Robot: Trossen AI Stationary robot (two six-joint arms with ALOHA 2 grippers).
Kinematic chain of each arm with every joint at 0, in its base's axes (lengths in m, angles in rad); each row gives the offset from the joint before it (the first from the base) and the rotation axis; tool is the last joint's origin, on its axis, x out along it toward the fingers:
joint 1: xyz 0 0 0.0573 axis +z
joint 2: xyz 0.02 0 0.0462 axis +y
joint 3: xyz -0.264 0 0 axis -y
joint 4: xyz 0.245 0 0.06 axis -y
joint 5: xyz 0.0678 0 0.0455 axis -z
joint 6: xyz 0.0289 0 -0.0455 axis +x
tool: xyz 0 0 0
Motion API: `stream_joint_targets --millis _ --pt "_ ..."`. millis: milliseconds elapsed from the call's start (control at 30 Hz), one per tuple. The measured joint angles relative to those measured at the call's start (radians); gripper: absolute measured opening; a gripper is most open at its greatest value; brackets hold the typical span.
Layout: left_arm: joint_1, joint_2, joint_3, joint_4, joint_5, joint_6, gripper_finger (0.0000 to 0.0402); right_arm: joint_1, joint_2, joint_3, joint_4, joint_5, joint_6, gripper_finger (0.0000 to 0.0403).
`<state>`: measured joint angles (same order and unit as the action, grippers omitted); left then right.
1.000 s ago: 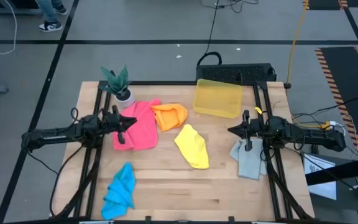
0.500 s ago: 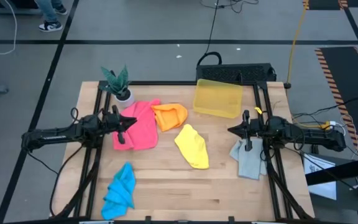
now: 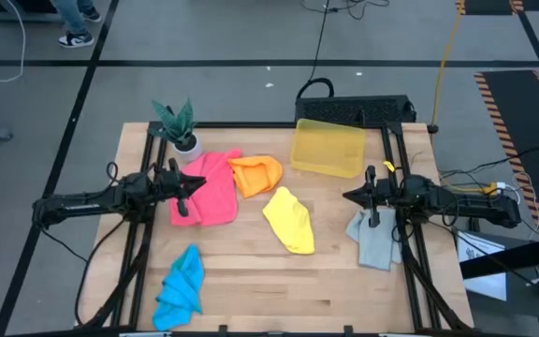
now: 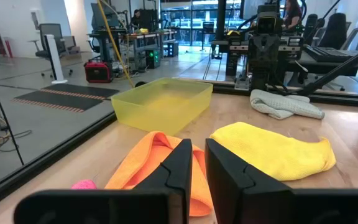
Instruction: Fold microfiber towels
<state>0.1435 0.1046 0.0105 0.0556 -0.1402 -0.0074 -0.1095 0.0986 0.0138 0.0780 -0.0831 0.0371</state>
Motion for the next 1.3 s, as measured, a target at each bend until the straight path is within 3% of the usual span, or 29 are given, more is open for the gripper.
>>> stream_joint_targets --millis 333,533,667,800,1000,1300 --pt "0.000 0.000 0.000 0.000 0.000 0.000 0.0047 0.000 0.000 0.000 0.001 0.001 0.000 0.0000" --pt "0.000 0.000 0.000 0.000 0.000 0.000 0.0047 0.000 0.000 0.000 0.089 -0.005 0.050 0.0000" --pt "0.000 0.000 0.000 0.000 0.000 0.000 0.0047 0.000 0.000 0.000 0.178 -0.095 0.151 0.0000" --pt "0.000 0.000 0.000 0.000 -0.002 0.000 0.0047 0.000 0.022 0.000 0.264 -0.217 0.124 0.0000" --pt "0.000 0.002 0.000 0.000 -0.002 0.000 0.0047 0.000 0.194 0.000 0.372 -0.183 0.065 0.0000" --pt "0.000 0.002 0.000 0.000 -0.002 0.000 0.0047 0.018 0.462 0.032 0.389 -0.119 -0.183 0.0000"
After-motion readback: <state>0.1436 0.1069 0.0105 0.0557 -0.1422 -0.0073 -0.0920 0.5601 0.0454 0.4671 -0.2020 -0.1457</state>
